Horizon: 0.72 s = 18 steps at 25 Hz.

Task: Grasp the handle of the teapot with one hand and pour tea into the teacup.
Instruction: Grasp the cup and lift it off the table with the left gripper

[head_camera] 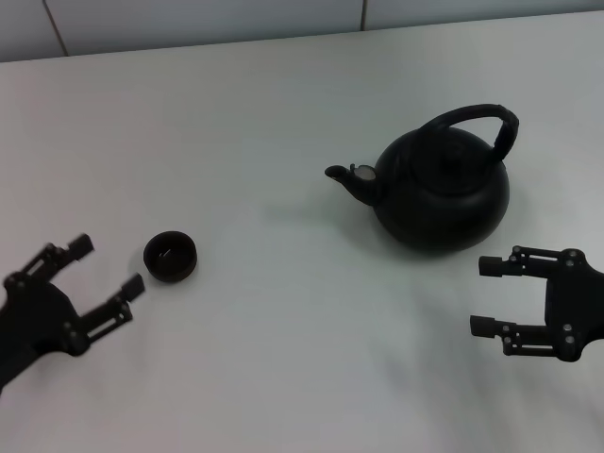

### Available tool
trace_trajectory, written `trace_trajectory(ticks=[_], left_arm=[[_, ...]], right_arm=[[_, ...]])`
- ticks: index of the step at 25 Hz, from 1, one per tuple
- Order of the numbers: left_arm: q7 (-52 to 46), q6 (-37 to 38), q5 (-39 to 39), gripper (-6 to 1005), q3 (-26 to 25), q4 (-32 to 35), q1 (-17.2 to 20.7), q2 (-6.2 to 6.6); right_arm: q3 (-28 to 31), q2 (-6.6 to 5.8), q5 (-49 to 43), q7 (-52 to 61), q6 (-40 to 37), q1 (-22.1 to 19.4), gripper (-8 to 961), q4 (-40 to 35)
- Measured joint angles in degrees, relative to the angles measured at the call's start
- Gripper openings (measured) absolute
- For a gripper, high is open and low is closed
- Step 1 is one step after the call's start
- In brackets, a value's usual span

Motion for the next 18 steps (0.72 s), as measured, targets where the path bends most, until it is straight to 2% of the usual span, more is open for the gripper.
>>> trace_trajectory(ticks=[1, 2, 7, 18], left_arm=[[0.0, 0.0, 0.0, 864, 0.0, 0.0, 0.0, 0.00], [1.6, -3.2, 0.2, 864, 2.5, -0.2, -0.2, -0.14], [3.7, -7.3, 0.2, 864, 3.8, -0.7, -0.8, -0.38], [4.3, -8.5, 0.2, 863, 3.9, -1.5, -2.0, -0.43]], right_arm=[[0.0, 0.00, 0.0, 0.0, 0.0, 0.0, 731, 0.0], [0.0, 0.00, 0.0, 0.0, 0.1, 0.0, 731, 0.0], [0.0, 0.01, 0.0, 0.0, 0.1, 0.1, 731, 0.0], [0.1, 0.09, 0.0, 0.0, 0.7, -0.1, 732, 0.3]])
